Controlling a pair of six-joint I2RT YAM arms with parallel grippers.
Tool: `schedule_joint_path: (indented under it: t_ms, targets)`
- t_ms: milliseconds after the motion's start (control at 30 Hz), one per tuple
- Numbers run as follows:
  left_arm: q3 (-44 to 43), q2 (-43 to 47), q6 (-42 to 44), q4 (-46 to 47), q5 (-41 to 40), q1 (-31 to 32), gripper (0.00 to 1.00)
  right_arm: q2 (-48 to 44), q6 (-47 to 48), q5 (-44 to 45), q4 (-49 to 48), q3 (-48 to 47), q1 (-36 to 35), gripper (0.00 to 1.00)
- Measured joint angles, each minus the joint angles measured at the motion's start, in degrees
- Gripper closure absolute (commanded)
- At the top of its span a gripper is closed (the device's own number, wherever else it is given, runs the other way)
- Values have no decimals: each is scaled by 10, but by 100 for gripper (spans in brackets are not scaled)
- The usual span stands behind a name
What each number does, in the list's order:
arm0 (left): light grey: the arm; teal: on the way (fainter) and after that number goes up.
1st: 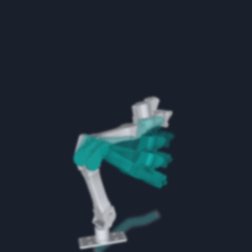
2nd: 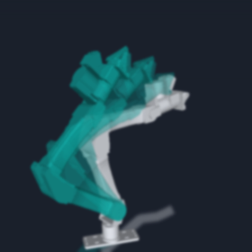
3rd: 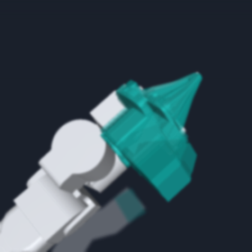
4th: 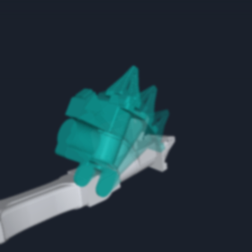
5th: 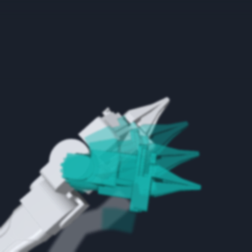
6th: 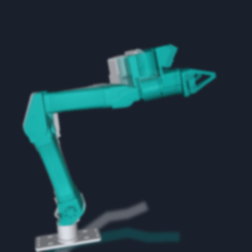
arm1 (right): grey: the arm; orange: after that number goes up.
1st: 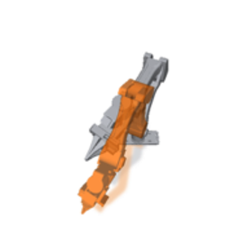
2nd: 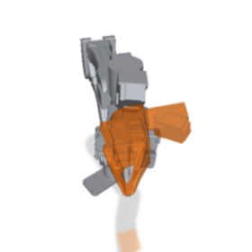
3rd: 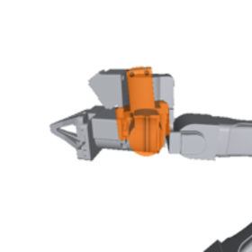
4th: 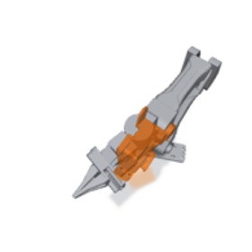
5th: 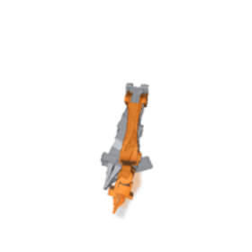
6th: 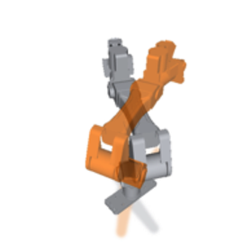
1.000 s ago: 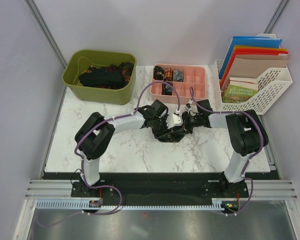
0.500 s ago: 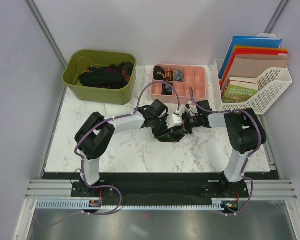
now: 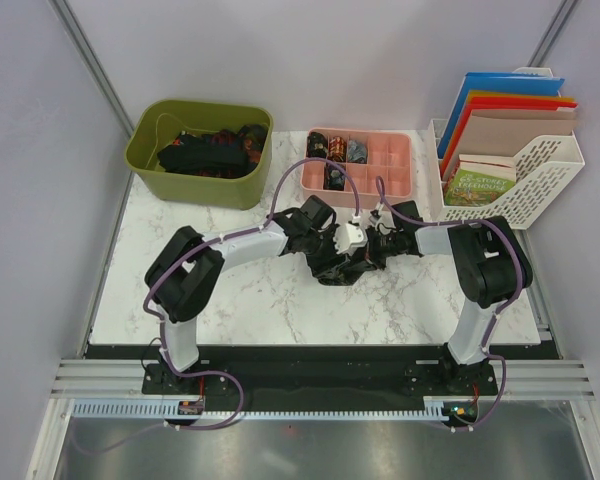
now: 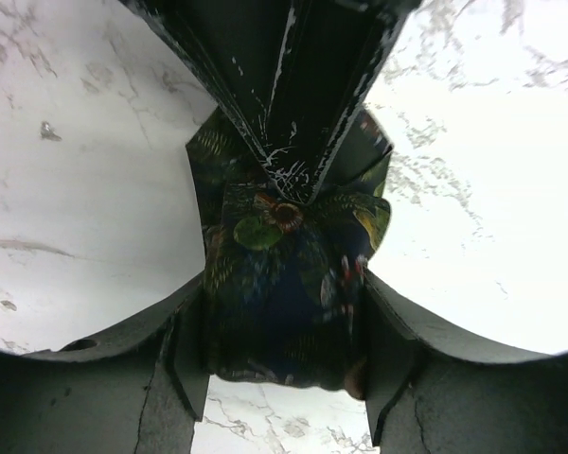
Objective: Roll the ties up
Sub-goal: Roll the tie at the center of the board.
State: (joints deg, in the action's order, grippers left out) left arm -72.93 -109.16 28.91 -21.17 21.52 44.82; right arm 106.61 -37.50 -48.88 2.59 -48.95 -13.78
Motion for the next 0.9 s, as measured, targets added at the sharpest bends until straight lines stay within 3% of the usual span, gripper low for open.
schedule_joint_path:
  t_ms: [700,800,900]
  targets:
    - [-3,26,-5,-2,46,0,20,8,28,47,35,-7,0,100]
    - [-3,26,-4,-3,46,0,24,10,30,46,41,-11,0,100]
    - [-5,25,-1,-11,45,0,36,10,31,46,43,-13,0,100]
